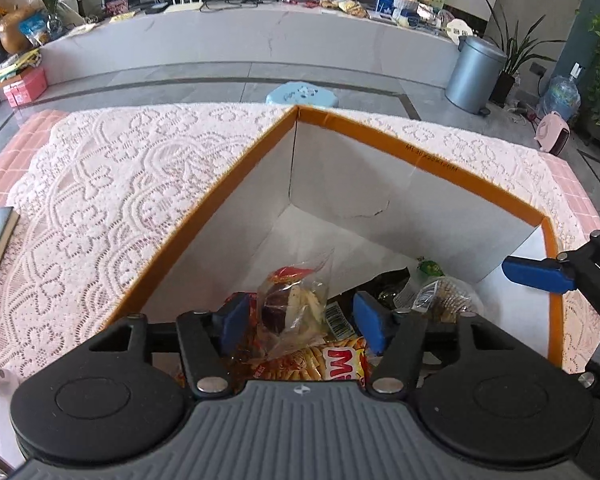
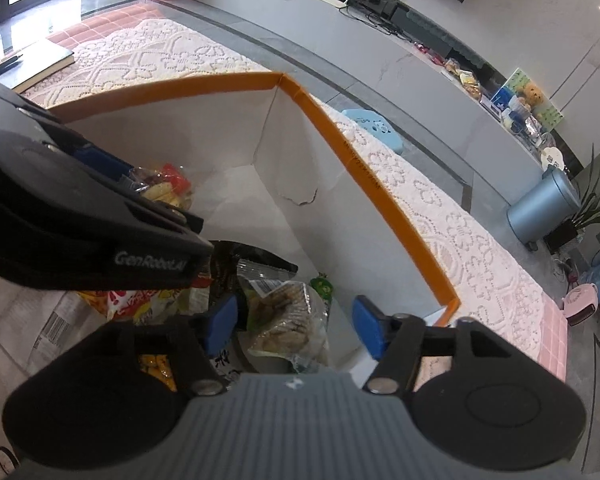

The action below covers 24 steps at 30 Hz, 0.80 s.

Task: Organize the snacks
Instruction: 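Lower both packs into the box and open both grippers, then move both open tools from the box toward the red chip bag and white-ball pack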

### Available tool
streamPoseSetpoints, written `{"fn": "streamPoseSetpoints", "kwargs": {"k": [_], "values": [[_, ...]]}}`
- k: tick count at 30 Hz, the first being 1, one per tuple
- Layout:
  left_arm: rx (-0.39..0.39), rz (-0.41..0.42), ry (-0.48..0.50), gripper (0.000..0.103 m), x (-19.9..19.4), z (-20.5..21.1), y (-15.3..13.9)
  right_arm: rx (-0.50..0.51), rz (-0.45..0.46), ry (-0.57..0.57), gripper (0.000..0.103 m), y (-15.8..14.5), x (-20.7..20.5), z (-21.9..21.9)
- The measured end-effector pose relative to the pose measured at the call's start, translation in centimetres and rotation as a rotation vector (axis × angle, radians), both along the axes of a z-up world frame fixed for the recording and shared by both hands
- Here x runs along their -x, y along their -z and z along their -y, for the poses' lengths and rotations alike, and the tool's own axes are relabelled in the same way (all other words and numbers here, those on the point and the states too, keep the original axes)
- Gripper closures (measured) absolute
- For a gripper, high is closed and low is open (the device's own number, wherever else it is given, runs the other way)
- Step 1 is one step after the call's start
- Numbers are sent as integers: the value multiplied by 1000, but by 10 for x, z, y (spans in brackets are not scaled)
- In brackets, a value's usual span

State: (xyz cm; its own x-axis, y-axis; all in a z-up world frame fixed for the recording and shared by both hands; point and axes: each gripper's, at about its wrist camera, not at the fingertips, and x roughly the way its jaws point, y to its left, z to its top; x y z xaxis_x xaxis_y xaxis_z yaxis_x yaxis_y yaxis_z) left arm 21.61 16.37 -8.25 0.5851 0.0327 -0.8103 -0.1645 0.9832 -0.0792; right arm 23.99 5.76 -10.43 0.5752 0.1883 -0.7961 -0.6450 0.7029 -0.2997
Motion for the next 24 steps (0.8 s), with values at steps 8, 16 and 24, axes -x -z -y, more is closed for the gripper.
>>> {"fn": "streamPoseSetpoints", "kwargs": {"k": [8,16,24], "values": [[-13,92,-24,19,17,4,-21,-93,24,29,21,-28,20,18],[23,193,-47,15,36,12,-41,-167,98,81,11,-57,48,45],[-68,312,-9,15,67,49,-66,-278,161,222,10,-70,75,92]]}}
